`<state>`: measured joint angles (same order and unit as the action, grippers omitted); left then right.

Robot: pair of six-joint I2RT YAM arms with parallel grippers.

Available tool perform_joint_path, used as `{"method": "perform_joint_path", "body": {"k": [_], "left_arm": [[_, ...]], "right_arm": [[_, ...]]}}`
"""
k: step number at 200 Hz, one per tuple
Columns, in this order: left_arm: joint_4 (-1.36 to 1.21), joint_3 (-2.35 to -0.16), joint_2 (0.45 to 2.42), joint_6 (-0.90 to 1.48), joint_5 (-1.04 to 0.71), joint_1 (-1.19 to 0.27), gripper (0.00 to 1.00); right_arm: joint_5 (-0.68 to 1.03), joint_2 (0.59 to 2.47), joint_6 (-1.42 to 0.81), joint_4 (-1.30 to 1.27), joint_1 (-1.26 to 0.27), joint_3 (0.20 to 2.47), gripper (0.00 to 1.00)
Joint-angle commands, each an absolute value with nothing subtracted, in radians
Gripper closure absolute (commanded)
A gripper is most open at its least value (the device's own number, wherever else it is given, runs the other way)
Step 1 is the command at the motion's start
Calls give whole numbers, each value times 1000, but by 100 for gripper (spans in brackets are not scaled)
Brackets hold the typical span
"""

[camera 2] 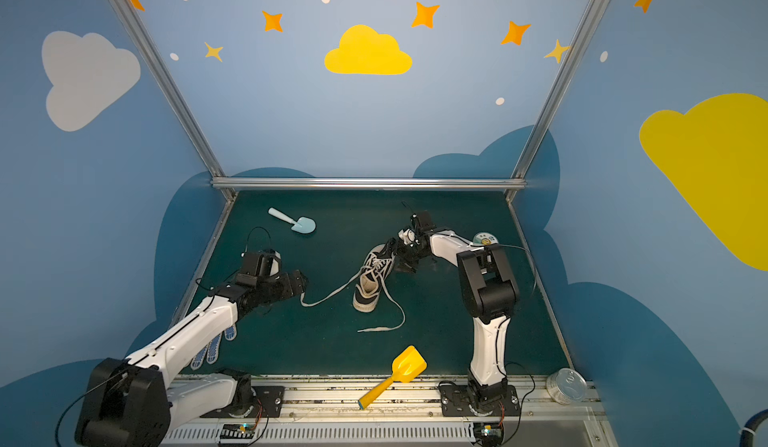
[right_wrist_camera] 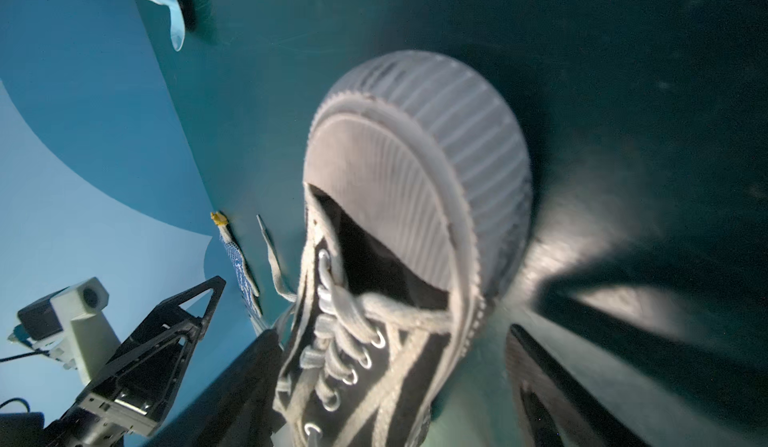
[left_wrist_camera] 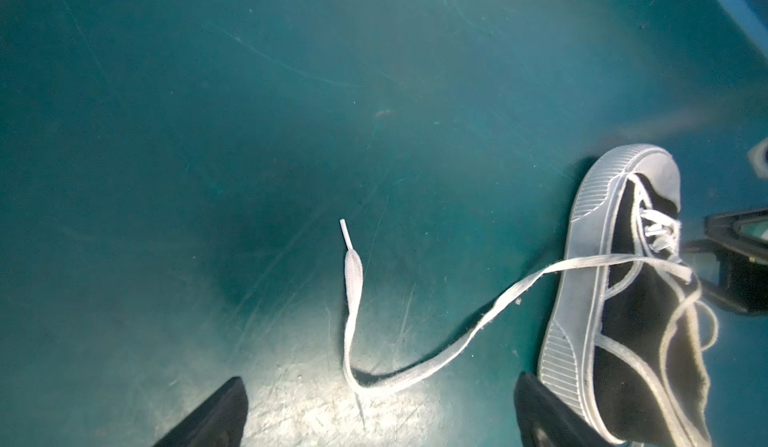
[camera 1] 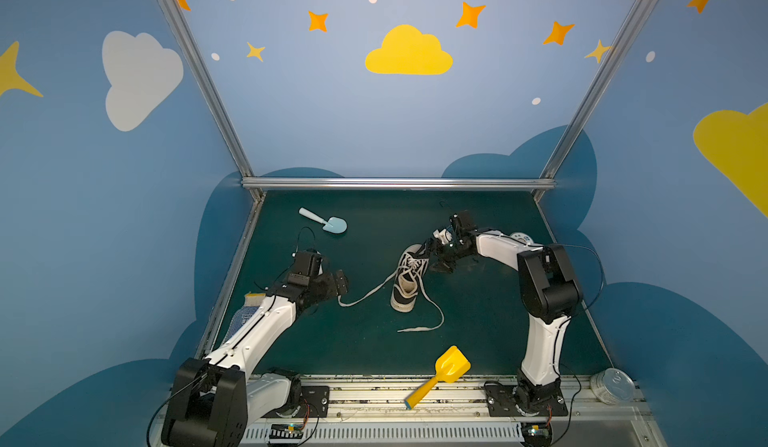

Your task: Tie the shoes

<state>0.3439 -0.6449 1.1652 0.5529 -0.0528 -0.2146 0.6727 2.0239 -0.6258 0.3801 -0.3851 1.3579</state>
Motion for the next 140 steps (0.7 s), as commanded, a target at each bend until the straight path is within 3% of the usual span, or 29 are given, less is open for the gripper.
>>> {"method": "perform_joint_path", "body": {"k": [1, 57, 116, 140], "left_arm": [[370, -630, 1164, 575, -48, -216, 1], [383, -636, 1180, 581, -61, -216, 1], [399, -643, 1211, 571, -52, -218, 1], [398, -646, 1229, 565, -57, -220, 1]], "right_arm": [[745, 2053, -588, 398, -416, 1415, 19], [735, 2080, -579, 460, -433, 1480, 21], [399, 1858, -525, 773, -433, 1387, 20], [382, 1715, -539, 781, -434, 1228, 21]]}}
